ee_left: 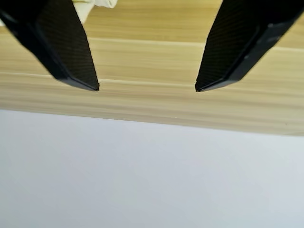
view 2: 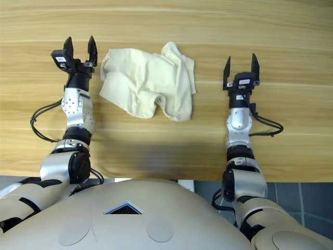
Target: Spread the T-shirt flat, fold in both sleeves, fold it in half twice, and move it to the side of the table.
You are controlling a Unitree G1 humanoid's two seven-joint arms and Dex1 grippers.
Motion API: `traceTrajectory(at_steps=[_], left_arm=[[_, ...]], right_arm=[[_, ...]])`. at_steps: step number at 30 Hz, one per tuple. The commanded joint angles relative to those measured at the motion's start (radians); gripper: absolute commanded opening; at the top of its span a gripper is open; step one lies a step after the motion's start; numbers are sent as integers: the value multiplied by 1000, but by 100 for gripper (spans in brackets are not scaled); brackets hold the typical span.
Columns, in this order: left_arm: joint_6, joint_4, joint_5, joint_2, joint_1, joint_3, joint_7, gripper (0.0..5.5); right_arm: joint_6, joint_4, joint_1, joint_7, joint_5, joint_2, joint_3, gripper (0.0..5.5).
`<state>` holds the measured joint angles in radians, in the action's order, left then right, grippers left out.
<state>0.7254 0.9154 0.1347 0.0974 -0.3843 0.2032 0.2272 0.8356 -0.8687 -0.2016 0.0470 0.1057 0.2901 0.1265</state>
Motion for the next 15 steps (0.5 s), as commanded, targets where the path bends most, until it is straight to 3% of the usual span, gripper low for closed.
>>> traceTrajectory(at_steps=[1,15], left_arm=[[45,30,-37,10,-8,-18,-13,376],[90,33,-12,-4,-14,-43,81,376]], right_arm=[[6,-19,-24,19,22,2,-13,331],[45,-47,-47,10,14,-3,-31,331]])
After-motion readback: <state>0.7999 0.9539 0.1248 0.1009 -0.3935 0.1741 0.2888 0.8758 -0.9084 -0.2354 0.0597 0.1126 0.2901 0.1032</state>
